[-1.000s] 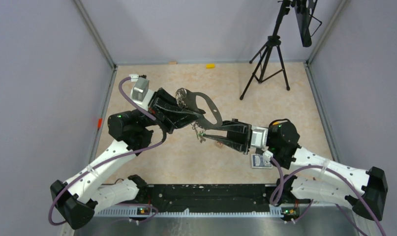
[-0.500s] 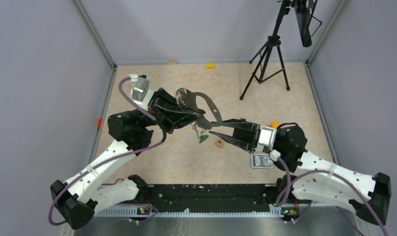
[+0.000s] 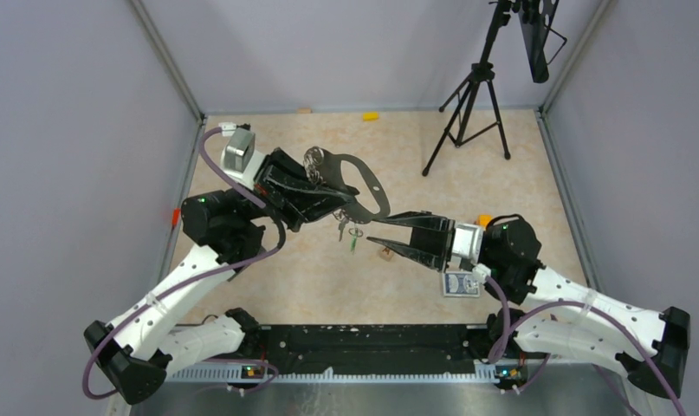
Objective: Remove the keys from the keyring
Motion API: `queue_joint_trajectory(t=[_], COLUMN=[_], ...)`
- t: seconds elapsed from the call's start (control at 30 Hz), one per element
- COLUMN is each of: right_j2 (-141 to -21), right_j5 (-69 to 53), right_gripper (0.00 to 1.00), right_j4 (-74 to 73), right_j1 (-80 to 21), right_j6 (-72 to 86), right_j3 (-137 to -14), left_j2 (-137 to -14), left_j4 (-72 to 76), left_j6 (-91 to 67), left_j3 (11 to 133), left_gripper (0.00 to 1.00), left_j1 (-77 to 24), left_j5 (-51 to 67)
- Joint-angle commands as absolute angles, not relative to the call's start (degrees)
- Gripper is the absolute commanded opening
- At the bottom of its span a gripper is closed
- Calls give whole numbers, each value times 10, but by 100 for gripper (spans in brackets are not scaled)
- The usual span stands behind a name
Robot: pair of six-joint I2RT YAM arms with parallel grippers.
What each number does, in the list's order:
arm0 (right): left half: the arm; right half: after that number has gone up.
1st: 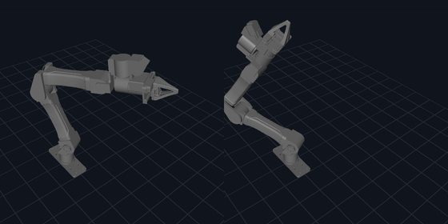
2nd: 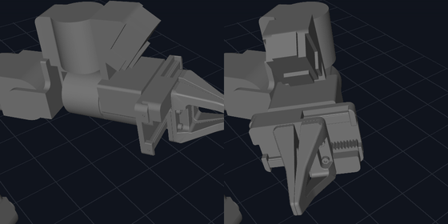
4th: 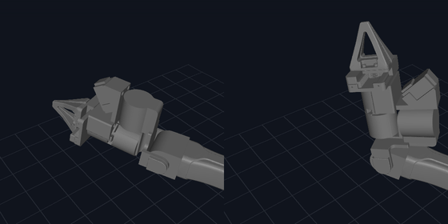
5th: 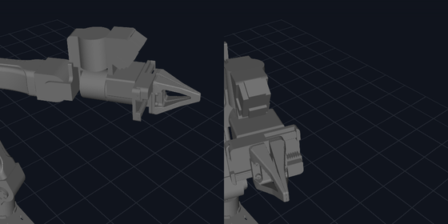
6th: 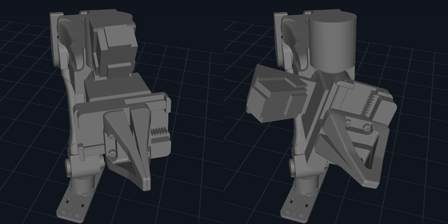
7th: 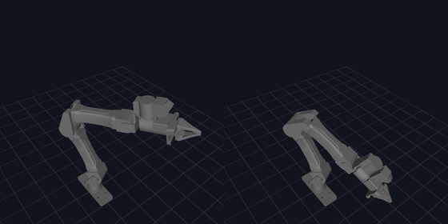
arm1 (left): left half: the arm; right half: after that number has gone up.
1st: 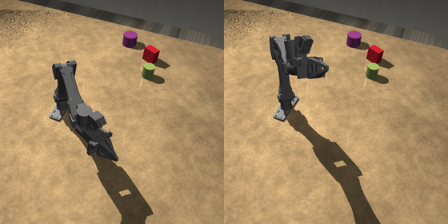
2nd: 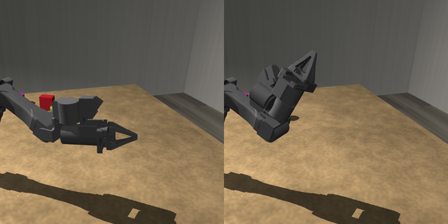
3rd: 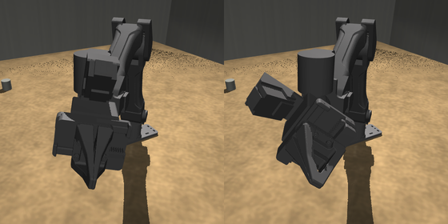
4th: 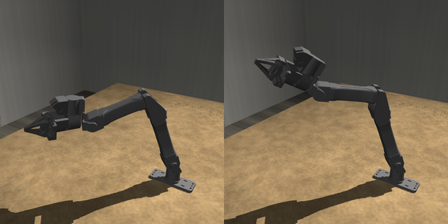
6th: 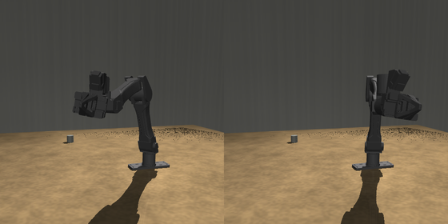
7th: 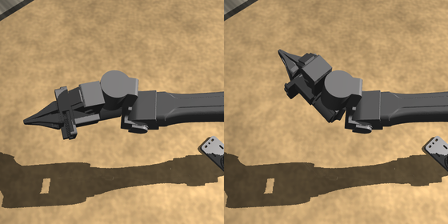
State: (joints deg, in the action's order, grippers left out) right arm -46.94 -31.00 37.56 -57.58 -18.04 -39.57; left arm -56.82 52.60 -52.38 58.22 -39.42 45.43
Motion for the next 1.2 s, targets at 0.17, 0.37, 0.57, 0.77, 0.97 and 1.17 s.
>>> queue_joint_trajectory(t=[0.17, 0.37, 0.57, 0.77, 0.97, 1.17], right_j2=[-483, -511, -534, -555, -569, -568], right_j5=[-345, -364, -370, -372, -381, -376], right_gripper=[38, 43, 43, 43, 43, 38], right_j4=[406, 469, 506, 543, 557, 557], right_j1=[-573, -573, -573, -572, -573, -572], right_j6=[-161, -101, -75, -48, -30, -28], right_j3=[-439, -446, -450, -451, -450, -438], left_j2=[-571, -576, -583, -582, -584, -588], left_j4=[531, 536, 545, 545, 548, 550], left_j6=[-530, -536, -546, -546, -543, -542], left_j3=[622, 631, 641, 639, 639, 644], left_gripper=[0, 0, 0, 0, 0, 0], left_j1=[-393, -393, -393, -393, -393, -393], left_j5=[448, 457, 467, 466, 463, 462])
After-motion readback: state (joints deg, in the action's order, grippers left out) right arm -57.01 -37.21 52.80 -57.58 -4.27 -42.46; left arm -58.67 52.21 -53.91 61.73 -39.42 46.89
